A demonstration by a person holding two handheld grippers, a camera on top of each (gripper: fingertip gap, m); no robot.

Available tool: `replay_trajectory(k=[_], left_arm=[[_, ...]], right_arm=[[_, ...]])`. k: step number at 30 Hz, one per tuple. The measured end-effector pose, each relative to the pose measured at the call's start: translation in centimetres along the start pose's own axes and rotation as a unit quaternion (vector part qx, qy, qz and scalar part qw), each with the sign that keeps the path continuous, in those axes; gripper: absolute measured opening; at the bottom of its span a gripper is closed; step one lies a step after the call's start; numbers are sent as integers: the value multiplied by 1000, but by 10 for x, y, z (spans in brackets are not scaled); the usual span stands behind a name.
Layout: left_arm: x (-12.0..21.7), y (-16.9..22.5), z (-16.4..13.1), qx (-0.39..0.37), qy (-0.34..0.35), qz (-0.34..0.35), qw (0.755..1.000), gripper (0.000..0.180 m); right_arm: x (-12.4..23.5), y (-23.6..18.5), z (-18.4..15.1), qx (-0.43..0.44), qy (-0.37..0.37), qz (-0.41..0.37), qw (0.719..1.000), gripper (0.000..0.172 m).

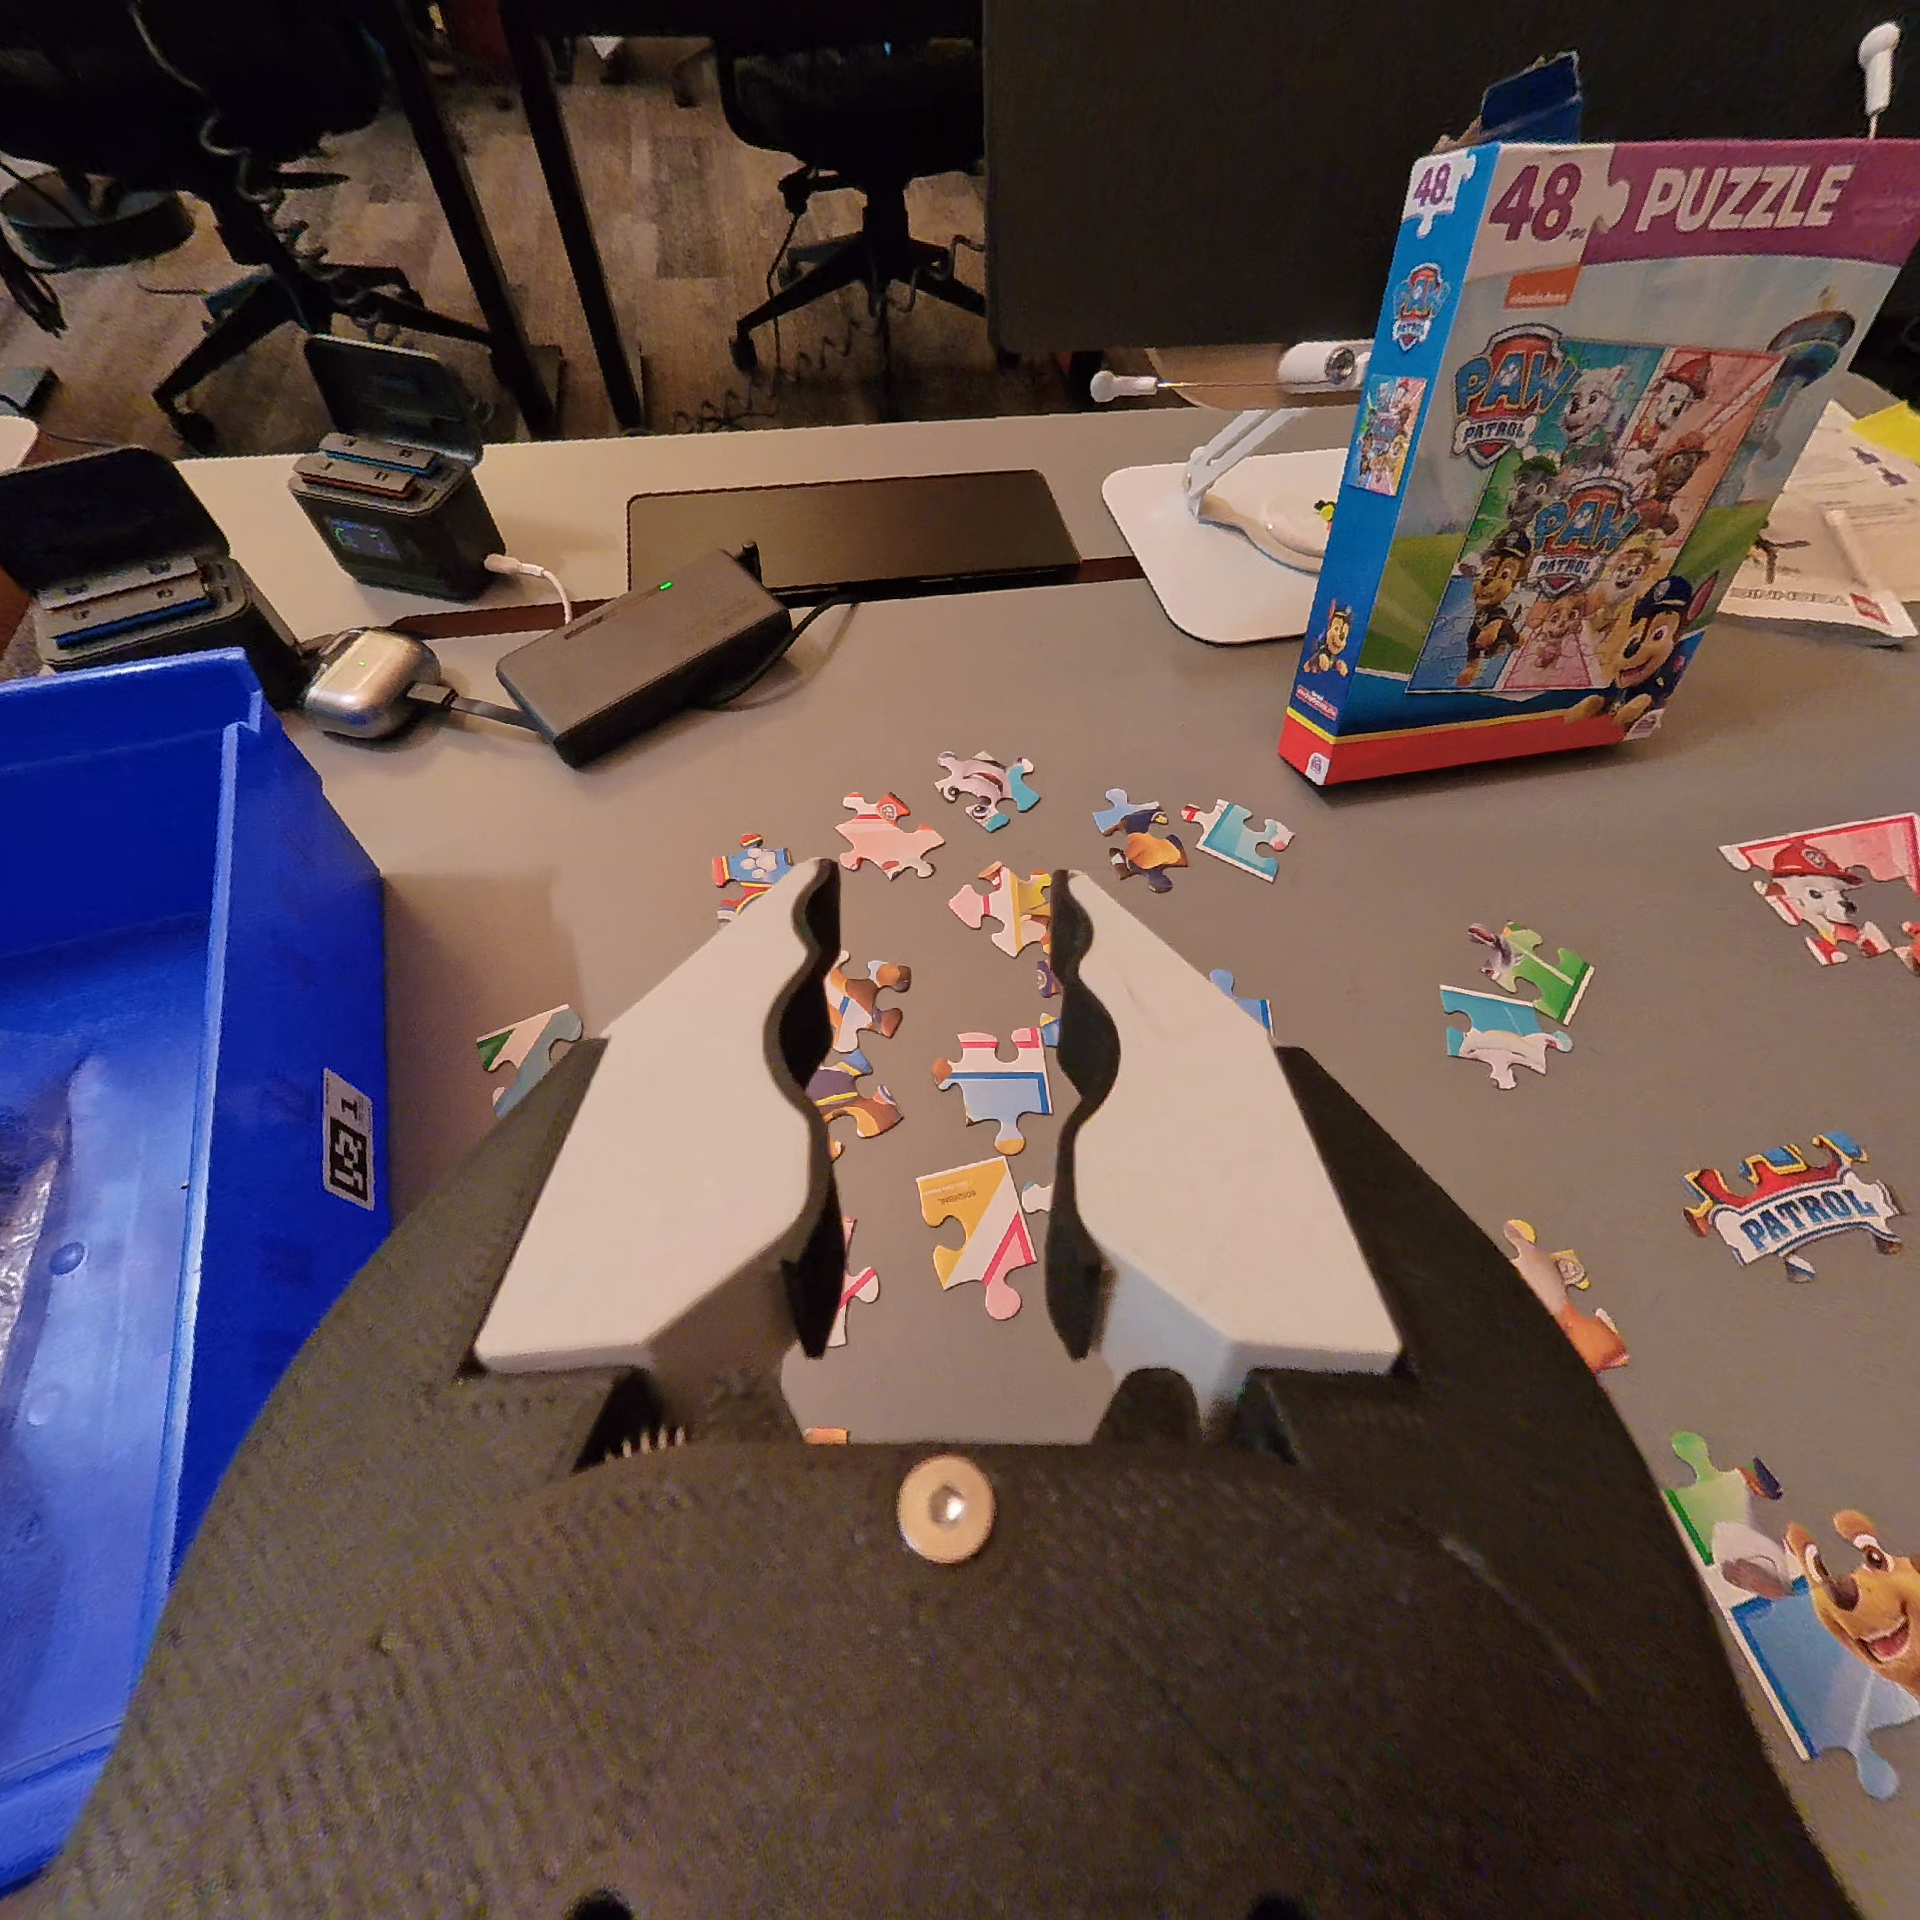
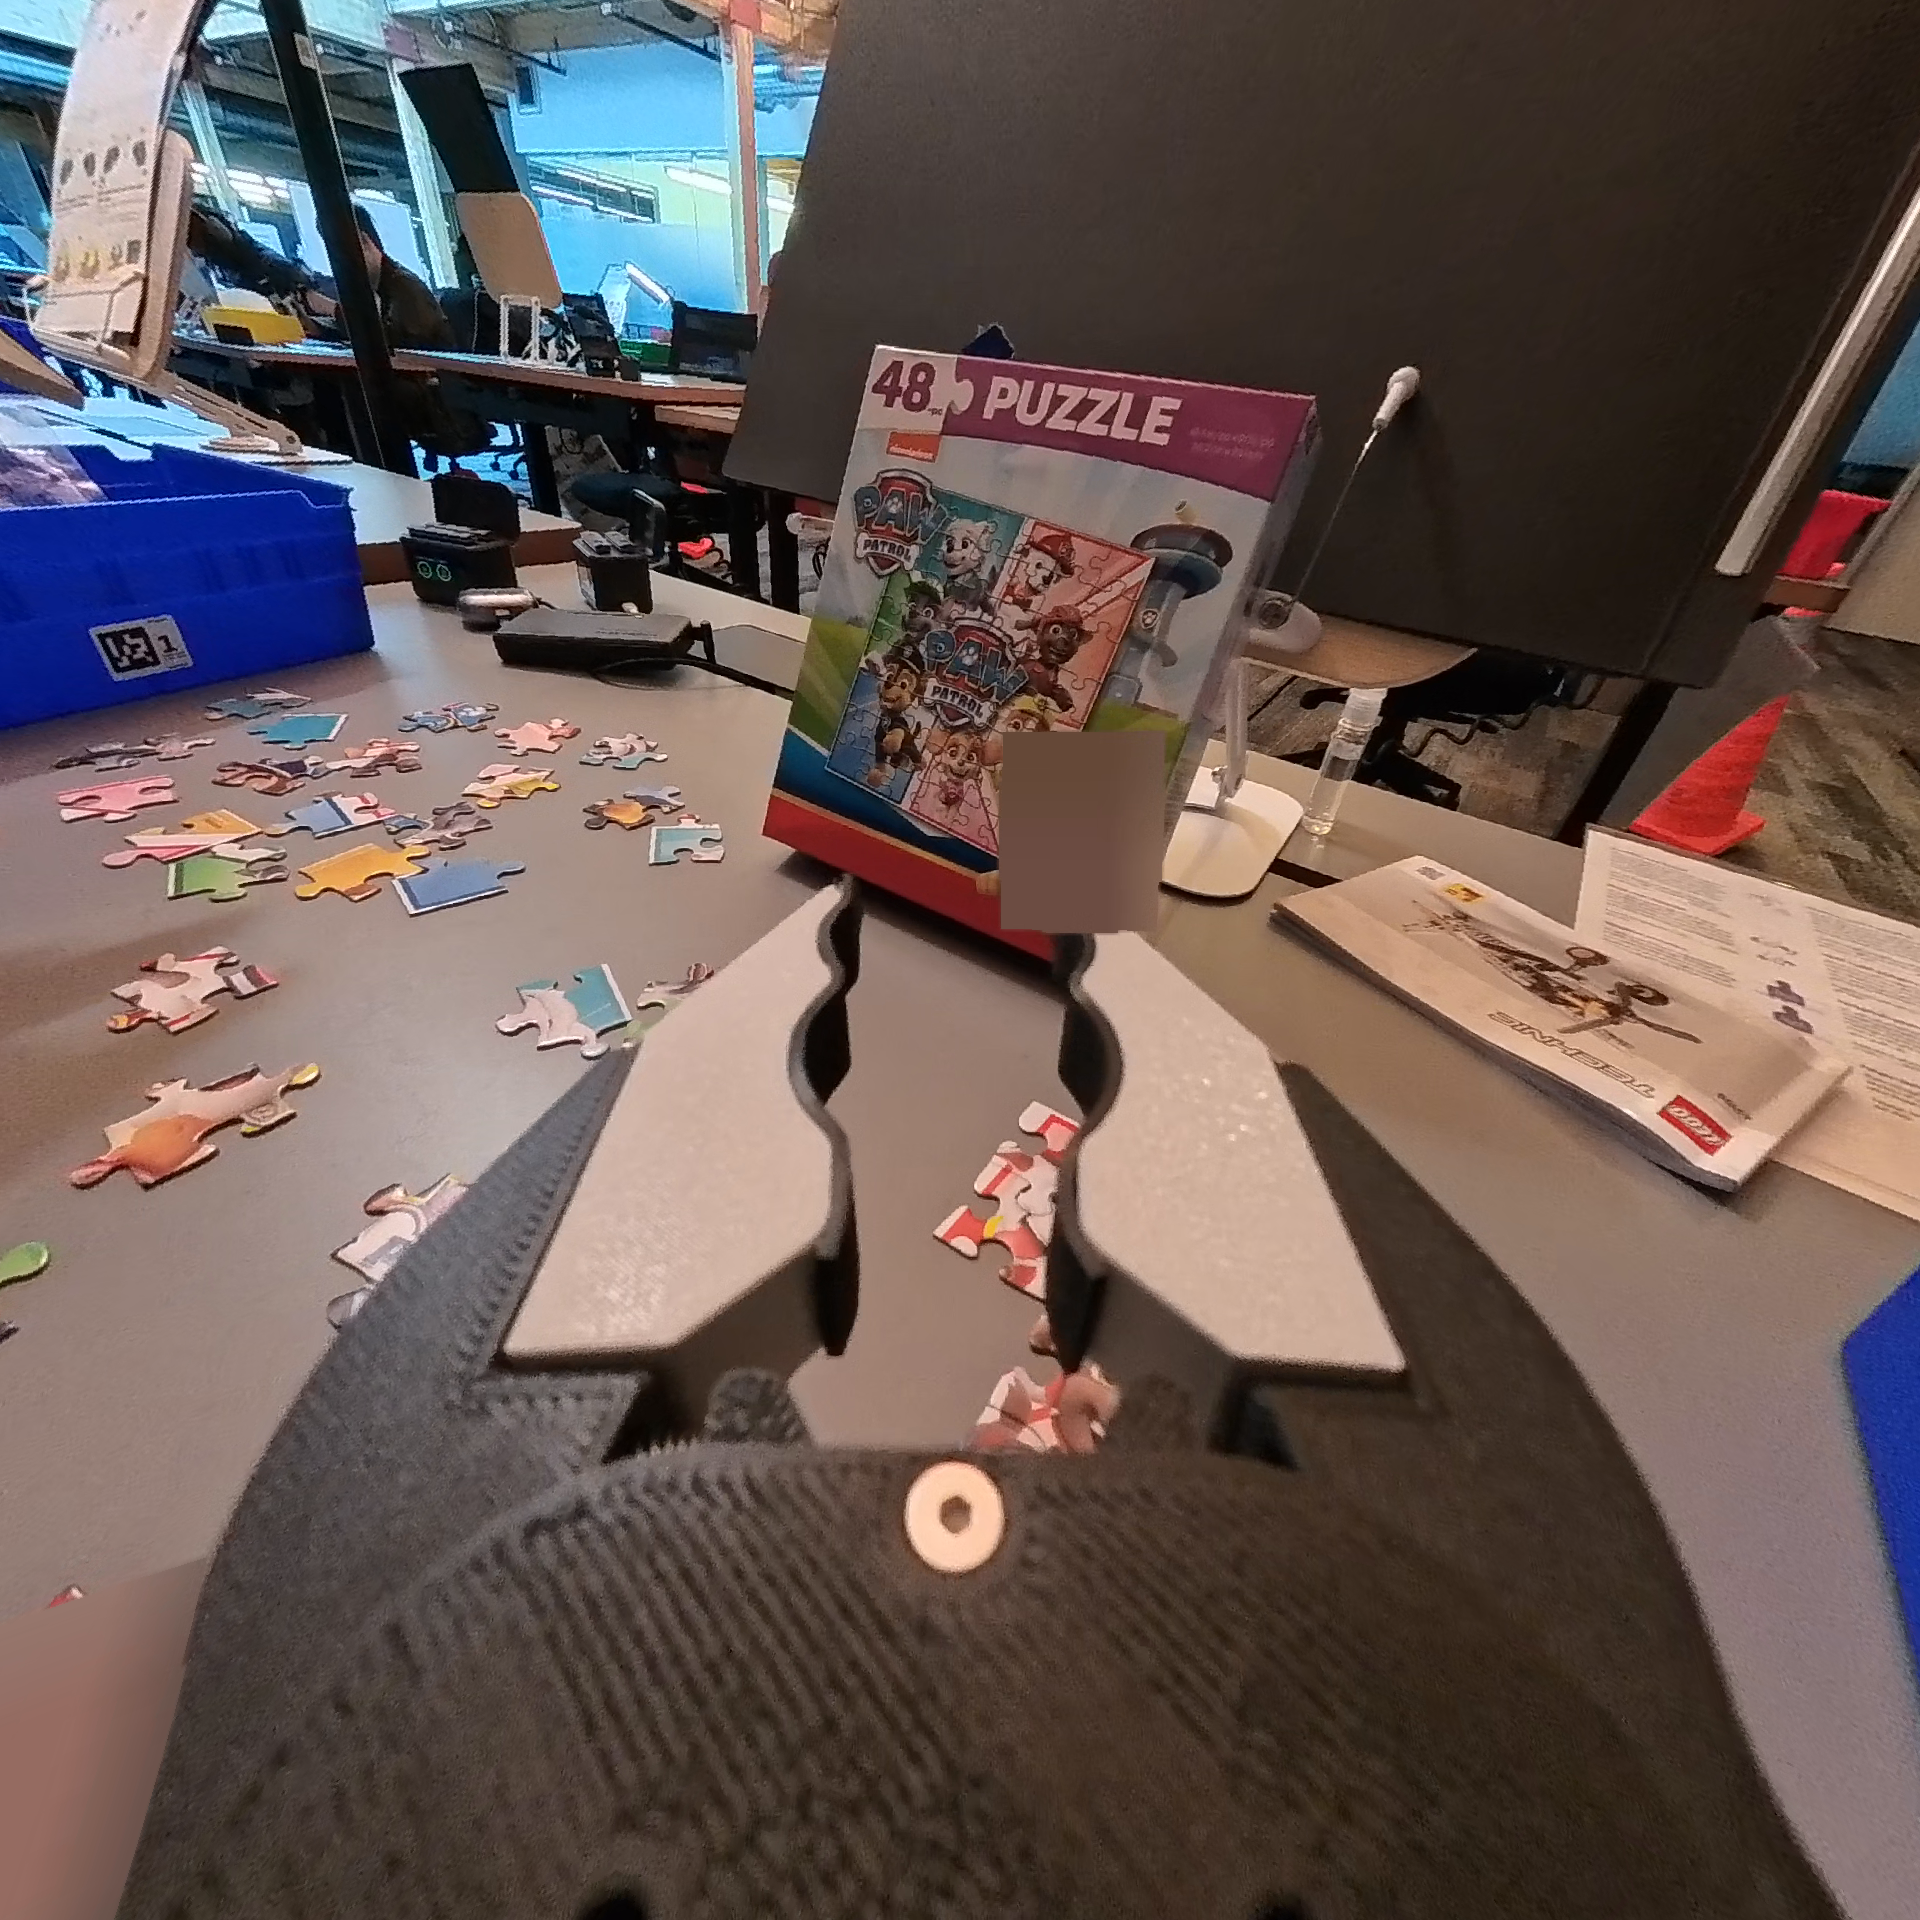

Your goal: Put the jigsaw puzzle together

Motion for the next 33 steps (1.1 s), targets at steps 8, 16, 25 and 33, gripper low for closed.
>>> replay_trajectory(k=[8,16,25,33], left_arm=[[-1,3,-2,-9,-8,-4,1000,33],[-2,3,-3,-9,-9,-5,1000,33],[-4,-3,-5,-8,-13,10,1000,49],[3,-24,-4,14,-8,45,999,67]], right_arm=[[-1,-2,-2,1,-6,6,1000,32],[-2,-3,-3,3,-9,9,1000,29],[-2,-4,-3,5,-9,10,1000,28],[-1,-4,-1,6,-6,11,1000,28]])
Point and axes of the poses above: each gripper's, where its closed fingertips meet, x back along the fingers, z out of its top, y = z × x across the jaws, the point moved 1 cm from there along x, back along the fingers, and after that the axes turned 7 degrees about x, right-handed, at the moved point
